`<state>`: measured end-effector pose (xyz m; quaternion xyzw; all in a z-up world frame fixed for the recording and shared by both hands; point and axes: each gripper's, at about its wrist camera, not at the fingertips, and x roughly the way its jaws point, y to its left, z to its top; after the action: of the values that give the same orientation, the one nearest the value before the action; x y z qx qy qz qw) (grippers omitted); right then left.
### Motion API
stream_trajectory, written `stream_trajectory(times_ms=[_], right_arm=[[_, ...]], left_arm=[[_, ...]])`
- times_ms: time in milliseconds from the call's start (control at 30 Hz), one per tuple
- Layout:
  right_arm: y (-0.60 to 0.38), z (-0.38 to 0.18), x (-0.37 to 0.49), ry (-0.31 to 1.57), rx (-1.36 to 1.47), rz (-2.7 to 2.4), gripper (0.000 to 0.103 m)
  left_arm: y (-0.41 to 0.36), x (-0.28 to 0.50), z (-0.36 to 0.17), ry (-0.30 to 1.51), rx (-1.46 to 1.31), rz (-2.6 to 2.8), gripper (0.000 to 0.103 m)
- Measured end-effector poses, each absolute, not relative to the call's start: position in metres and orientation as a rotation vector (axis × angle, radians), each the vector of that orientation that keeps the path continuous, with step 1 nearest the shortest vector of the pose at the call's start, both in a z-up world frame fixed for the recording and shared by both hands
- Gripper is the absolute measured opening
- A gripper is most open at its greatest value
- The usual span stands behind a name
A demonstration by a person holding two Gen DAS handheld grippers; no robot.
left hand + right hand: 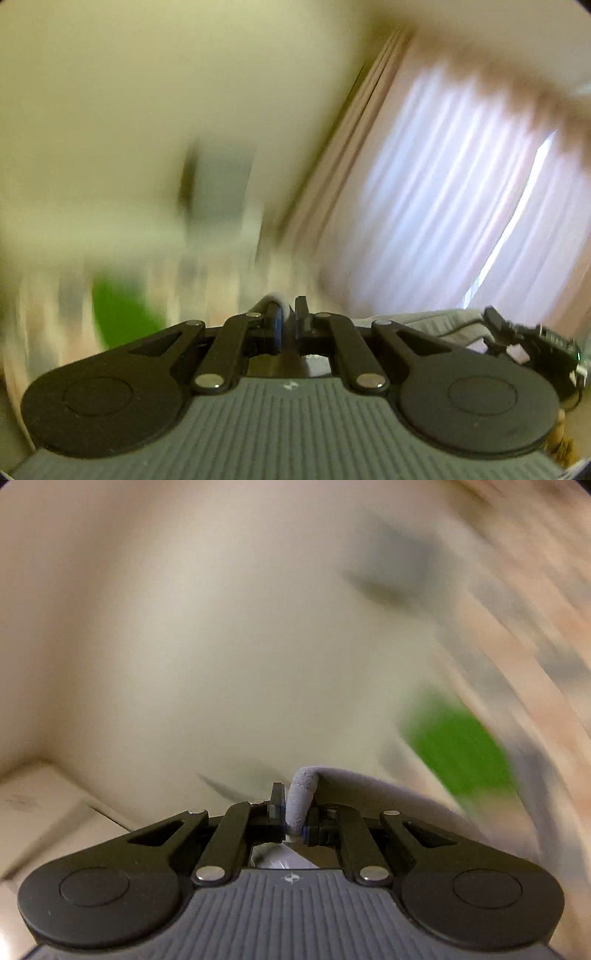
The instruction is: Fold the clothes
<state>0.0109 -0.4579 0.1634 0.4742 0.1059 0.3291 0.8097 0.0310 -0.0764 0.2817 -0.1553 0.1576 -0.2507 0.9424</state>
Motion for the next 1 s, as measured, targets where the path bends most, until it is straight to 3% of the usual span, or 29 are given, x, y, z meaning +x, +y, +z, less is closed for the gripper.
stream_trajectory(times_ms=[100,167,300,500,767,833,867,933,1000], right_arm=[[-0.473,0.251,-0.007,0.025,0.926,0.734,0.008],[-0.485,0.276,-0.023,-0.016,0.885,0.733,0.008],[-0.525,0.247,-0.051,0.053,0.959,0.697,0.008],[-0.596,0.085,-0.116,0.305,1.108,0.553,0.008],[-0.690,-0.205,-0.268,0.873,1.262,0.072,0.008],[-0.706,-0.272,-0.301,1.005,1.270,-0.126,0.009],[-0.714,-0.295,-0.319,1.032,1.283,-0.203,0.009],[-0.729,-0.340,-0.355,1.079,1.308,-0.354,0.022],[-0.731,-0.359,-0.381,1.044,1.323,-0.361,0.031]], left_arm=[[-0.081,-0.016,0.355,0.135,-0.323,-0.550,0.004],[-0.090,-0.050,0.369,0.075,-0.299,-0.549,0.004],[-0.125,-0.093,0.326,0.180,-0.264,-0.604,0.004],[-0.196,-0.168,0.134,0.530,-0.240,-0.602,0.003],[-0.261,-0.259,-0.217,1.275,-0.363,-0.442,0.001],[-0.262,-0.281,-0.283,1.421,-0.408,-0.388,0.001],[-0.262,-0.291,-0.313,1.485,-0.431,-0.361,0.000],[-0.261,-0.302,-0.339,1.509,-0.481,-0.319,0.001],[-0.262,-0.305,-0.342,1.449,-0.529,-0.315,0.005]])
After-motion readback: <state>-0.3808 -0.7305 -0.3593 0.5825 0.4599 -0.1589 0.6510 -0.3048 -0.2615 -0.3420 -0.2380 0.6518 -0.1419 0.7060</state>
